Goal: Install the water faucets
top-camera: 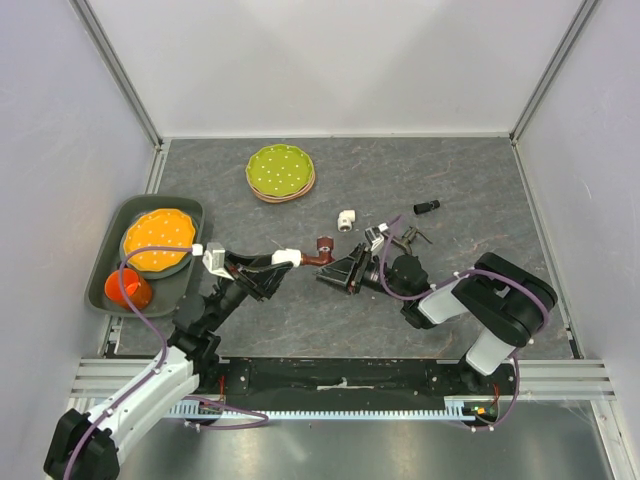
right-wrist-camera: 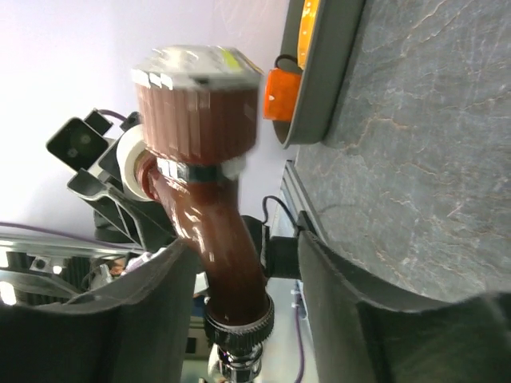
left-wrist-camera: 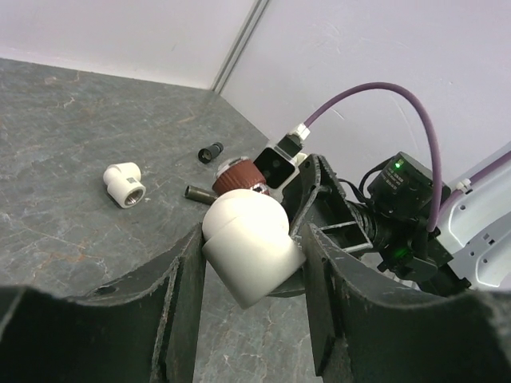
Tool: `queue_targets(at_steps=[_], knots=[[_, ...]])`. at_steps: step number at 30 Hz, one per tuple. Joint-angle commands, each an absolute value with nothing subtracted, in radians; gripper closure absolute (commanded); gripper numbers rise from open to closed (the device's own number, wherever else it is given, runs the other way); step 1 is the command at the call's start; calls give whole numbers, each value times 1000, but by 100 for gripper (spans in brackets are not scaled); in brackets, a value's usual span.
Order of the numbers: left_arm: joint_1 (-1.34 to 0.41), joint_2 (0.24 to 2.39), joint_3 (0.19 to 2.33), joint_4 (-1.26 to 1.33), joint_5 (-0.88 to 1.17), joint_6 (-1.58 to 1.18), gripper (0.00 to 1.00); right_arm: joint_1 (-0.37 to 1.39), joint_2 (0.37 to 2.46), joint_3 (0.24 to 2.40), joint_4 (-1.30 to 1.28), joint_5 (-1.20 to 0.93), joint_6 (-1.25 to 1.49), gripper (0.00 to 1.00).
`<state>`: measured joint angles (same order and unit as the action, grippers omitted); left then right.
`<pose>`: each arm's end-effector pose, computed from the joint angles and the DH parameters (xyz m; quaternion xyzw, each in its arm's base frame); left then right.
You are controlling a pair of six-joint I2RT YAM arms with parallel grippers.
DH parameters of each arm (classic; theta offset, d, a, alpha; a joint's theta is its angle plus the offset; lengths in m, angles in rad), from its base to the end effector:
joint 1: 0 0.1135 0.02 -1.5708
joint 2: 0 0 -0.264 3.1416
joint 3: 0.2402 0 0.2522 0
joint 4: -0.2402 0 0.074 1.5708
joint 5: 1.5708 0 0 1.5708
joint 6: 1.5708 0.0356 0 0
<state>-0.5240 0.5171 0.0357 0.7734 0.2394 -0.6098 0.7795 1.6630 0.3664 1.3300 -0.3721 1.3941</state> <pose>0.1165 -0.0771 0.2150 0.0703 0.5960 -0.4880 0.6338 0.1869 0.2029 0.1604 0.0799 0.6914 0.6851 0.2149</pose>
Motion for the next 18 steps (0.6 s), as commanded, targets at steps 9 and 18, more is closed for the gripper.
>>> queue_targets(at_steps=[9,18], knots=[[-534,515,11,686,43,-847,98,739,1439,351,1367,-341,1172,2],[-534,525,35,624,18,-1005,98,741,1134,406,750,-225,674,2]])
